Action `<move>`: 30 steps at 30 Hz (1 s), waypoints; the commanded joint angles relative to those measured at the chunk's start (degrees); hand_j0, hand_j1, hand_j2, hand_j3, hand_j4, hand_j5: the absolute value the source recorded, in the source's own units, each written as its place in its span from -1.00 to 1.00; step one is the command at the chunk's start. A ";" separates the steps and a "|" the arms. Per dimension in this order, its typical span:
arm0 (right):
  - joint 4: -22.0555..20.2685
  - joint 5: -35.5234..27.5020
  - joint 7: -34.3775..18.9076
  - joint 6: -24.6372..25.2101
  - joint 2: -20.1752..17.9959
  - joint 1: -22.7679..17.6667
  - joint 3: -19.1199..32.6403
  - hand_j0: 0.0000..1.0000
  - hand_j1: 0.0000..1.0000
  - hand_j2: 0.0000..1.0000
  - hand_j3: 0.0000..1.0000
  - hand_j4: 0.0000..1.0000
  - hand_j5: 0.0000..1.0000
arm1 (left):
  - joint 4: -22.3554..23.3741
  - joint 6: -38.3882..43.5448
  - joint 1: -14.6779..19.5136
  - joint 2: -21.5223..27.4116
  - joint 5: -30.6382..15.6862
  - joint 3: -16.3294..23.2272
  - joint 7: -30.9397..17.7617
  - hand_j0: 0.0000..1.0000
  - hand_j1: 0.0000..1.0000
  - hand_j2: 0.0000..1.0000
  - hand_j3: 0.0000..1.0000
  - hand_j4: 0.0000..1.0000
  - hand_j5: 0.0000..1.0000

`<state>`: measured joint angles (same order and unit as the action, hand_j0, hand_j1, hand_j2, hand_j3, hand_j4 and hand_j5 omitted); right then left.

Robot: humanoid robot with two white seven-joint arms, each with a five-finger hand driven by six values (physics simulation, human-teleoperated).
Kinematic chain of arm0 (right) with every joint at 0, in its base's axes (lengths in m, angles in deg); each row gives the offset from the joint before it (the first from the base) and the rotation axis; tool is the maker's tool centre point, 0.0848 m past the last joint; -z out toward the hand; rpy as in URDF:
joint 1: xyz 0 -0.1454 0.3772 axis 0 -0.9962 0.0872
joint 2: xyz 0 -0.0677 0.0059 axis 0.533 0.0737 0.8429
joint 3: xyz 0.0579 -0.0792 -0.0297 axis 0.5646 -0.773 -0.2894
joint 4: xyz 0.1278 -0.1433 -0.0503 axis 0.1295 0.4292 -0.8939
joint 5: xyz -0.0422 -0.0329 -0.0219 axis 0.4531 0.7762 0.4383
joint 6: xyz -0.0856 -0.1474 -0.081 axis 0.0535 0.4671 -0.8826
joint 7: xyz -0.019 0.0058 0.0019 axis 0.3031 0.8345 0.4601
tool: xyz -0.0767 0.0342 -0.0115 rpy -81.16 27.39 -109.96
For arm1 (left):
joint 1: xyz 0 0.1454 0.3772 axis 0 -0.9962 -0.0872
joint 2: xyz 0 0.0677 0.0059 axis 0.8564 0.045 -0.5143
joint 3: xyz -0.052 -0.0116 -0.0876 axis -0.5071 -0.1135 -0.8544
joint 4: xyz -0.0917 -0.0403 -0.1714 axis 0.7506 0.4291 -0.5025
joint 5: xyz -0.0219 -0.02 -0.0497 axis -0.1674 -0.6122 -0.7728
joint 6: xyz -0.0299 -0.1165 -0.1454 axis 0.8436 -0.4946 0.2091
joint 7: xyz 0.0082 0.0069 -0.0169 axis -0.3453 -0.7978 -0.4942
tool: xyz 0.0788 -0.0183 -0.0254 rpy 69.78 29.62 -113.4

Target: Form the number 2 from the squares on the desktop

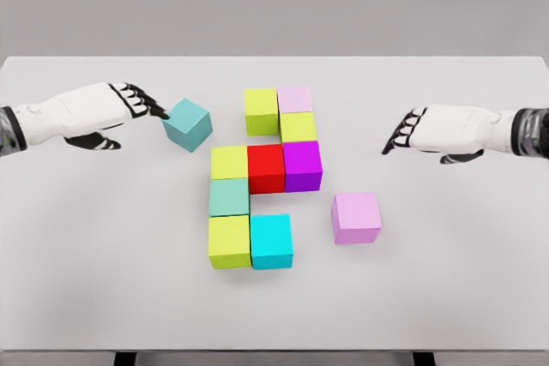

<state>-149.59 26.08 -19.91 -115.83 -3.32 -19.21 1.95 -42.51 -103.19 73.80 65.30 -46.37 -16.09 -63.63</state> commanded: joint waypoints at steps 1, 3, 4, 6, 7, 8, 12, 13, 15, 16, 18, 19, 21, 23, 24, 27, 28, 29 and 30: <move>0.33 1.80 0.02 0.15 0.58 0.00 -0.13 0.43 0.43 0.43 0.43 0.43 0.43 | -0.53 0.04 -0.09 1.58 -0.43 0.23 0.03 0.71 0.71 0.71 0.71 0.71 0.71; -1.78 1.80 0.02 0.15 0.31 -0.35 -0.31 0.31 0.31 0.31 0.31 0.31 0.31 | -0.97 0.04 -1.06 2.64 -0.43 0.32 0.03 0.72 0.72 0.72 0.72 0.72 0.72; -2.48 1.80 0.02 0.15 0.31 -0.44 -0.83 0.28 0.28 0.28 0.28 0.28 0.28 | -0.97 0.04 -1.14 2.72 -0.43 0.32 0.03 0.71 0.71 0.71 0.71 0.71 0.71; -3.36 2.15 0.02 0.15 0.49 -0.79 -3.12 0.25 0.25 0.25 0.25 0.25 0.25 | -1.06 0.04 -1.58 2.72 -0.43 0.32 0.03 0.71 0.71 0.71 0.71 0.71 0.71; -3.98 2.77 0.02 0.15 0.49 -0.88 -3.30 0.22 0.22 0.22 0.22 0.22 0.22 | -1.06 0.04 -1.85 2.64 -0.43 0.32 0.03 0.71 0.71 0.71 0.71 0.71 0.71; -4.77 2.85 0.02 0.15 0.49 -1.05 -3.30 0.21 0.21 0.21 0.21 0.21 0.21 | -1.06 0.04 -1.94 2.46 -0.35 0.32 0.03 0.72 0.72 0.72 0.72 0.72 0.72; -5.03 3.91 0.02 0.15 0.40 -1.49 -3.56 0.20 0.20 0.20 0.20 0.20 0.20 | -1.06 0.04 -2.02 1.76 -0.17 0.76 0.03 0.71 0.71 0.71 0.71 0.71 0.71; -4.95 4.00 0.02 0.15 0.40 -1.49 -3.56 0.20 0.20 0.20 0.20 0.20 0.20 | -1.06 0.04 -2.02 1.76 -0.17 0.85 -0.06 0.72 0.72 0.72 0.72 0.72 0.72; -5.12 4.35 0.02 0.15 0.22 -1.49 -3.56 0.19 0.19 0.19 0.19 0.19 0.19 | -0.97 0.04 -2.02 1.67 0.00 1.20 -0.06 0.72 0.72 0.72 0.72 0.72 0.72; -5.12 4.52 0.02 0.15 0.31 -1.58 -3.56 0.18 0.18 0.18 0.18 0.18 0.18 | -0.97 0.04 -2.02 1.49 0.00 1.20 -0.06 0.72 0.72 0.72 0.72 0.72 0.72; -5.30 5.14 0.02 0.15 0.31 -1.84 -3.65 0.17 0.17 0.17 0.17 0.17 0.17 | -0.71 0.04 -2.02 0.79 0.18 1.29 -0.06 0.72 0.72 0.72 0.72 0.72 0.72; -5.65 5.14 0.02 0.15 0.31 -2.11 -3.73 0.17 0.17 0.17 0.17 0.17 0.17 | -0.53 0.04 -2.02 0.35 0.18 1.37 -0.06 0.72 0.72 0.72 0.72 0.72 0.72; -8.02 5.49 0.02 0.15 -0.21 -2.11 -5.23 0.17 0.17 0.17 0.17 0.17 0.17 | -0.36 0.04 -1.94 0.00 0.27 1.90 -0.15 0.72 0.72 0.72 0.72 0.72 0.72; -8.99 5.49 0.02 0.15 -0.48 -2.20 -5.40 0.17 0.17 0.17 0.17 0.17 0.17 | -0.36 0.04 -1.85 -0.53 0.27 1.99 -0.23 0.72 0.72 0.72 0.72 0.72 0.72; -9.43 5.49 0.02 0.15 -0.48 -2.20 -5.40 0.17 0.17 0.17 0.17 0.17 0.17 | -0.27 0.04 -1.76 -0.61 0.27 1.99 -0.23 0.72 0.72 0.72 0.72 0.72 0.72; -10.75 5.32 0.02 0.15 -1.18 -2.29 -5.58 0.17 0.17 0.17 0.17 0.17 0.17 | 0.52 0.04 -1.41 -1.76 0.27 2.08 -0.32 0.72 0.72 0.72 0.72 0.72 0.72; -11.45 5.32 0.02 0.15 -1.27 -2.37 -5.58 0.17 0.17 0.17 0.17 0.17 0.17 | 0.52 0.04 -1.32 -1.76 0.27 2.08 -0.32 0.72 0.72 0.72 0.72 0.72 0.72; -11.89 5.23 0.02 0.15 -1.88 -2.37 -5.58 0.17 0.17 0.17 0.17 0.17 0.17 | 0.70 0.04 -1.23 -1.93 0.27 2.08 -0.32 0.72 0.72 0.72 0.72 0.72 0.72; -12.24 5.14 0.02 0.15 -2.06 -2.37 -5.58 0.18 0.18 0.18 0.18 0.18 0.18 | 0.78 0.04 -1.14 -2.20 0.27 2.08 -0.32 0.72 0.72 0.72 0.72 0.72 0.72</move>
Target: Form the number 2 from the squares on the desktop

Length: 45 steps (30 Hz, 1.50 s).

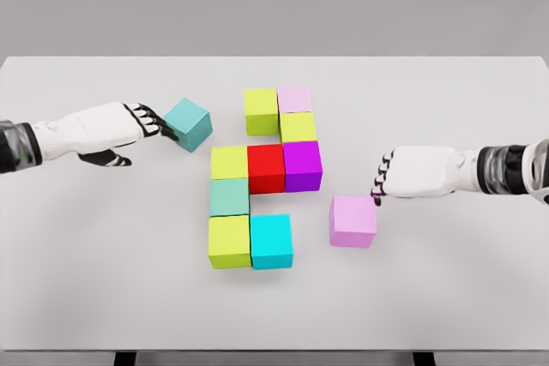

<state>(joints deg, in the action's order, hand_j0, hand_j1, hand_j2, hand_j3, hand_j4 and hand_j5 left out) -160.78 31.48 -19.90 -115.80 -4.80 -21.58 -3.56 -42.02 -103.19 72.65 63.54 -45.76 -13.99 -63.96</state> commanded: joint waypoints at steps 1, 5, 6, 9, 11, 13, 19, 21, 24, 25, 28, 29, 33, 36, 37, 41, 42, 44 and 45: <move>-1.14 -0.35 0.01 0.11 -0.67 0.00 -0.07 0.18 0.18 0.18 0.18 0.18 0.18 | 0.38 0.04 0.00 -0.53 -0.34 -0.03 0.01 0.72 0.72 0.72 0.72 0.72 0.72; -1.58 -0.44 0.01 0.11 -0.58 0.00 -0.07 0.18 0.18 0.18 0.18 0.18 0.18 | 1.35 0.04 0.62 -0.88 -0.34 -0.03 0.01 0.72 0.72 0.72 0.72 0.72 0.72; -1.49 -0.35 0.01 0.11 -0.49 0.00 -0.07 0.18 0.18 0.18 0.18 0.18 0.18 | 1.70 0.04 0.79 -0.96 -0.34 -0.03 -0.08 0.72 0.72 0.72 0.72 0.72 0.72; -2.02 -0.52 0.01 0.11 -0.23 0.00 -0.16 0.18 0.18 0.18 0.18 0.18 0.18 | 2.93 0.04 1.41 -2.46 -0.34 0.24 -0.08 0.72 0.72 0.72 0.72 0.72 0.72; -2.28 -0.52 0.01 0.11 0.30 0.00 -0.24 0.18 0.18 0.18 0.18 0.18 0.18 | 3.28 0.04 2.02 -2.81 -0.34 0.85 -0.08 0.72 0.72 0.72 0.72 0.72 0.72; -2.28 -0.52 0.01 0.11 0.82 0.00 -0.24 0.18 0.18 0.18 0.18 0.18 0.18 | 3.37 0.04 2.02 -2.81 -0.34 0.85 -0.08 0.72 0.72 0.72 0.72 0.72 0.72; -2.28 -0.52 0.01 0.11 1.62 0.00 -0.51 0.18 0.18 0.18 0.18 0.18 0.18 | 3.20 0.04 1.93 -2.20 -0.51 0.68 -0.08 0.72 0.72 0.72 0.72 0.72 0.72; -2.28 -0.61 0.01 0.11 1.62 0.00 -0.51 0.18 0.18 0.18 0.18 0.18 0.18 | 2.93 0.04 1.85 -1.23 -0.87 0.50 -0.08 0.73 0.73 0.73 0.73 0.73 0.73; -2.28 -0.70 0.01 0.11 1.62 0.00 -0.51 0.18 0.18 0.18 0.18 0.18 0.18 | 2.76 0.04 1.67 0.09 -0.95 0.06 -0.08 0.73 0.73 0.73 0.73 0.73 0.73; -2.28 -0.70 0.01 0.11 1.62 0.00 -0.60 0.18 0.18 0.18 0.18 0.18 0.18 | 2.76 0.04 1.58 0.35 -0.95 -0.03 -0.08 0.73 0.73 0.73 0.73 0.73 0.73; -2.28 -0.70 0.01 0.11 1.53 0.00 -0.60 0.18 0.18 0.18 0.18 0.18 0.18 | 3.02 0.04 1.41 0.44 -0.87 0.15 -0.08 0.73 0.73 0.73 0.73 0.73 0.73; -2.28 -0.70 0.01 0.11 1.53 0.00 -0.60 0.19 0.19 0.19 0.19 0.19 0.19 | 3.11 0.04 1.32 0.35 -0.78 0.15 -0.08 0.73 0.73 0.73 0.73 0.73 0.73; -2.28 -0.79 0.01 0.11 1.53 -0.09 -0.60 0.19 0.19 0.19 0.19 0.19 0.19 | 3.46 0.04 1.23 0.26 -0.43 0.50 -0.08 0.73 0.73 0.73 0.73 0.73 0.73; -2.28 -0.79 0.01 0.11 1.62 -0.35 -0.60 0.19 0.19 0.19 0.19 0.19 0.19 | 4.43 0.04 1.23 -0.26 -0.34 0.77 -0.08 0.73 0.73 0.73 0.73 0.73 0.73; -2.28 -0.79 0.01 0.11 1.53 -0.35 -0.60 0.19 0.19 0.19 0.19 0.19 0.19 | 4.51 0.04 1.23 -0.26 -0.25 0.85 -0.08 0.73 0.73 0.73 0.73 0.73 0.73; -2.11 -0.44 0.01 0.11 0.21 -0.35 0.19 0.20 0.20 0.20 0.20 0.20 0.20 | 5.66 0.04 1.32 -0.88 -0.16 1.29 -0.08 0.74 0.74 0.74 0.74 0.74 0.74; -2.10 -0.52 0.01 0.11 -0.49 -0.35 0.20 0.20 0.20 0.20 0.20 0.20 0.20 | 6.18 0.04 1.32 -1.23 -0.16 1.73 -0.08 0.74 0.74 0.74 0.74 0.74 0.74; -2.19 -0.96 0.01 0.11 -1.64 -0.35 0.37 0.19 0.19 0.19 0.19 0.19 0.19 | 6.62 0.04 1.32 -1.93 -0.16 2.00 -0.08 0.73 0.73 0.73 0.73 0.73 0.73; -2.19 -1.05 0.01 0.11 -1.72 -0.44 0.55 0.19 0.19 0.19 0.19 0.19 0.19 | 6.80 0.04 1.41 -1.93 -0.16 2.00 -0.08 0.74 0.74 0.74 0.74 0.74 0.74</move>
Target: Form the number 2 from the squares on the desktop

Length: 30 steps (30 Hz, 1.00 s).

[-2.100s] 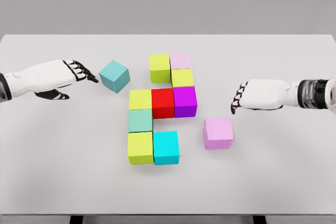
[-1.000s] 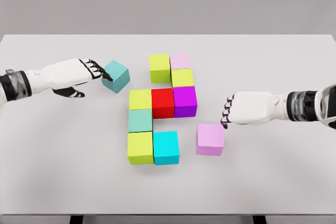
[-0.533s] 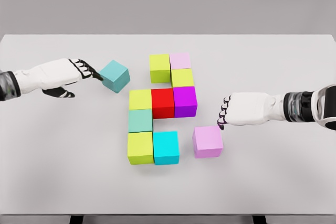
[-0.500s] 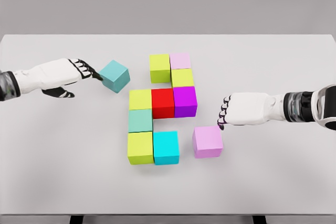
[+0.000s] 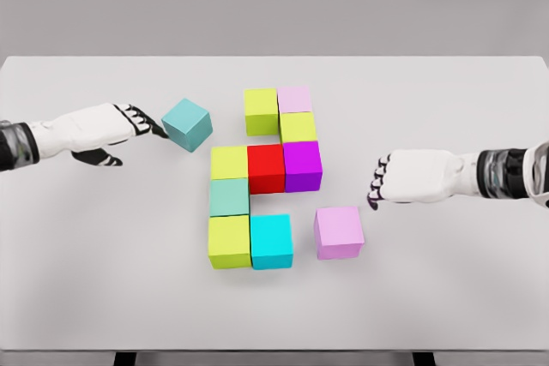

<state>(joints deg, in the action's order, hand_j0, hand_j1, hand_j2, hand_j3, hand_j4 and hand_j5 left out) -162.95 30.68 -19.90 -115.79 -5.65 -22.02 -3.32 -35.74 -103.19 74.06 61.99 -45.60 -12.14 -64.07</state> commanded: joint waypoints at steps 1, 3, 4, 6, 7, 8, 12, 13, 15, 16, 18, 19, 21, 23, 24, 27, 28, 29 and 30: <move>0.07 -1.40 0.01 0.11 -1.04 0.00 0.30 0.18 0.18 0.18 0.18 0.18 0.18 | 0.69 0.04 0.00 -0.64 -0.32 0.24 0.03 0.74 0.74 0.74 0.74 0.74 0.74; 0.24 -3.42 0.01 0.11 -1.31 -0.35 0.21 0.18 0.18 0.18 0.18 0.18 0.18 | 1.31 0.04 0.17 -1.17 -0.32 0.41 0.03 0.74 0.74 0.74 0.74 0.74 0.74; 0.51 -3.68 0.01 0.11 -1.05 -0.61 0.13 0.17 0.17 0.17 0.17 0.17 0.17 | 1.57 0.04 0.44 -1.43 -0.32 0.59 0.03 0.74 0.74 0.74 0.74 0.74 0.74; 0.59 -3.60 0.01 0.11 -0.87 -1.32 0.13 0.17 0.17 0.17 0.17 0.17 0.17 | 1.92 0.04 0.61 -2.14 -0.32 0.68 -0.06 0.74 0.74 0.74 0.74 0.74 0.74; 0.59 -3.60 0.01 0.11 -0.87 -1.76 0.04 0.12 0.12 0.12 0.12 0.12 0.12 | 1.92 0.04 0.70 -2.14 -0.32 0.68 -0.06 0.73 0.73 0.73 0.73 0.73 0.73; 0.68 -3.68 0.01 0.11 -0.87 -1.84 0.04 0.06 0.06 0.06 0.06 0.06 0.06 | 1.92 0.04 0.79 -2.22 -0.32 0.68 -0.06 0.74 0.74 0.74 0.74 0.74 0.74; 4.19 -5.09 0.01 0.11 -0.78 -1.76 0.30 0.06 0.06 0.06 0.06 0.06 0.06 | 2.63 0.04 1.49 -3.37 0.21 0.76 -0.06 0.74 0.74 0.74 0.74 0.74 0.74; 4.99 -5.09 0.01 0.11 -0.78 -1.76 0.30 0.06 0.06 0.06 0.06 0.06 0.06 | 2.63 0.04 1.58 -3.54 0.38 0.76 -0.06 0.73 0.73 0.73 0.73 0.73 0.73; 5.51 -5.18 0.56 0.11 -0.87 -1.76 0.39 0.06 0.06 0.06 0.06 0.06 0.06 | 2.89 0.04 2.02 -3.98 0.47 1.11 -0.06 0.73 0.73 0.73 0.73 0.73 0.73; 5.52 -5.18 1.17 0.11 -0.96 -1.76 0.56 0.06 0.06 0.06 0.06 0.06 0.06 | 2.98 0.04 2.37 -4.07 0.47 1.55 -0.06 0.73 0.73 0.73 0.73 0.73 0.73; 6.31 -5.18 3.19 0.11 -1.05 -1.76 0.74 0.06 0.06 0.06 0.06 0.06 0.06 | 4.65 0.04 3.34 -5.65 0.47 2.26 -0.06 0.73 0.73 0.73 0.73 0.73 0.73; 6.48 -5.18 4.16 0.11 -1.13 -1.67 0.65 0.06 0.06 0.06 0.06 0.06 0.06 | 5.35 0.04 4.04 -6.00 0.47 2.96 -0.06 0.73 0.73 0.73 0.73 0.73 0.73; 6.48 -5.18 5.04 0.11 -1.31 -0.97 0.30 0.06 0.06 0.06 0.06 0.06 0.06 | 5.97 0.04 4.57 -6.27 0.47 3.40 -0.06 0.74 0.74 0.74 0.74 0.74 0.74; 6.48 -5.27 6.27 0.11 -3.06 2.19 -2.42 0.06 0.06 0.06 0.06 0.06 0.06 | 5.97 0.04 4.57 -6.35 0.47 3.40 -0.06 0.74 0.74 0.74 0.74 0.74 0.74; 6.48 -5.27 9.25 0.11 -4.64 5.35 -5.49 0.06 0.06 0.06 0.06 0.06 0.06 | 5.97 0.04 4.57 -6.36 0.47 3.40 -0.06 0.74 0.74 0.74 0.74 0.74 0.74; 6.31 -5.27 14.44 0.11 -8.77 10.72 -10.07 0.06 0.06 0.06 0.06 0.06 0.06 | 5.97 0.04 4.66 -6.36 0.47 3.40 -0.06 0.74 0.74 0.74 0.74 0.74 0.74; 6.31 -5.27 14.97 0.11 -9.31 10.81 -10.16 0.06 0.06 0.06 0.06 0.06 0.06 | 5.97 0.04 4.66 -6.36 0.47 3.40 -0.06 0.74 0.74 0.74 0.74 0.74 0.74; 6.22 -5.27 15.15 0.11 -9.66 10.81 -10.42 0.06 0.06 0.06 0.06 0.06 0.06 | 5.97 0.04 4.75 -6.36 0.47 3.40 -0.06 0.74 0.74 0.74 0.74 0.74 0.74; 5.96 -5.27 16.29 0.11 -10.01 10.99 -11.03 0.06 0.06 0.06 0.06 0.06 0.06 | 5.97 0.04 4.92 -6.36 0.47 3.40 -0.06 0.73 0.73 0.73 0.73 0.73 0.73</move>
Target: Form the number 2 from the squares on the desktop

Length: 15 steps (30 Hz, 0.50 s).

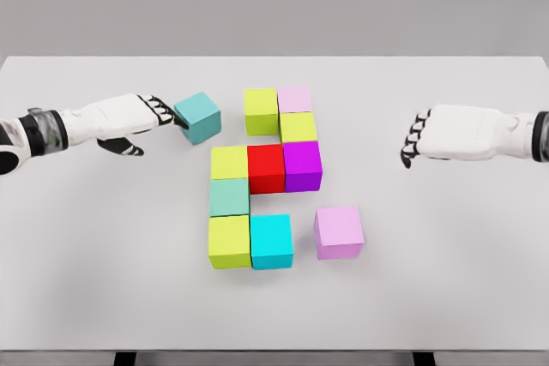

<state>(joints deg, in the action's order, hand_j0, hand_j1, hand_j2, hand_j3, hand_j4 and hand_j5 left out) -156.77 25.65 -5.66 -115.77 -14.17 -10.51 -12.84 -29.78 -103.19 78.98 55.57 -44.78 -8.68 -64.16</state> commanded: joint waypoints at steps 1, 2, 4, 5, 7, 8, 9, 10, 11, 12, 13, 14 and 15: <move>-0.23 -0.15 3.81 0.09 -2.02 0.18 -2.65 0.06 0.06 0.06 0.06 0.06 0.06 | 0.28 0.04 0.09 -0.72 -0.35 -0.06 0.03 0.73 0.73 0.73 0.73 0.73 0.73; -0.23 -0.07 4.07 0.09 -2.11 0.35 -3.62 0.06 0.06 0.06 0.06 0.06 0.06 | 0.80 0.04 0.26 -0.98 -0.35 0.03 0.03 0.74 0.74 0.74 0.74 0.74 0.74; -0.23 -0.06 4.16 0.09 -1.76 0.35 -5.64 0.06 0.06 0.06 0.06 0.06 0.06 | 0.98 0.04 0.44 -1.16 -0.35 0.12 0.03 0.74 0.74 0.74 0.74 0.74 0.74; -0.23 -0.06 4.16 0.09 -1.40 0.35 -6.78 0.06 0.06 0.06 0.06 0.06 0.06 | 0.98 0.04 0.44 -1.16 -0.35 0.12 0.03 0.74 0.74 0.74 0.74 0.74 0.74; -0.23 0.11 4.16 0.09 -0.96 0.35 -7.23 0.06 0.06 0.06 0.06 0.06 0.06 | 1.25 0.04 0.53 -1.42 -0.35 0.12 0.03 0.74 0.74 0.74 0.74 0.74 0.74; -0.14 0.55 4.16 0.09 -0.79 0.35 -8.27 0.06 0.06 0.06 0.06 0.06 0.06 | 1.34 0.04 0.53 -1.42 -0.35 0.21 0.03 0.74 0.74 0.74 0.74 0.74 0.74; -0.05 0.81 4.16 0.09 -0.35 0.27 -9.42 0.06 0.06 0.06 0.06 0.06 0.06 | 1.34 0.04 0.53 -1.42 -0.35 0.21 0.03 0.74 0.74 0.74 0.74 0.74 0.74; 0.30 0.99 4.16 0.09 0.26 0.26 -10.04 0.05 0.05 0.05 0.05 0.05 0.05 | 1.34 0.04 0.53 -1.42 -0.44 0.21 0.03 0.74 0.74 0.74 0.74 0.74 0.74; 0.74 1.25 4.16 0.09 0.35 0.26 -10.13 0.05 0.05 0.05 0.05 0.05 0.05 | 1.34 0.04 0.53 -1.42 -0.35 0.21 0.03 0.74 0.74 0.74 0.74 0.74 0.74; 0.74 1.34 4.16 0.09 0.35 0.26 -10.13 0.05 0.05 0.05 0.05 0.05 0.05 | 1.34 0.04 0.53 -1.51 -0.35 0.21 0.03 0.74 0.74 0.74 0.74 0.74 0.74; 0.74 1.34 4.16 0.09 0.44 0.18 -10.30 0.05 0.05 0.05 0.05 0.05 0.05 | 1.51 0.04 0.79 -1.51 -0.35 0.21 0.03 0.75 0.75 0.75 0.75 0.75 0.75; 0.74 1.34 4.16 0.09 0.71 0.18 -10.48 0.05 0.05 0.05 0.05 0.05 0.05 | 1.86 0.04 0.97 -1.51 -0.35 0.21 0.03 0.76 0.76 0.76 0.76 0.76 0.76; 0.74 1.25 4.16 0.09 0.79 0.18 -10.48 0.05 0.05 0.05 0.05 0.05 0.05 | 2.13 0.04 1.23 -1.51 -0.35 0.47 0.03 0.76 0.76 0.76 0.76 0.76 0.76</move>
<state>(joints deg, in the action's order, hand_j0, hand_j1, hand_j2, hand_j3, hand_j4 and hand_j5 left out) -156.15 27.08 -1.54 -115.76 -13.70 -10.33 -22.89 -28.01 -103.19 80.21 54.06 -44.82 -8.28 -64.15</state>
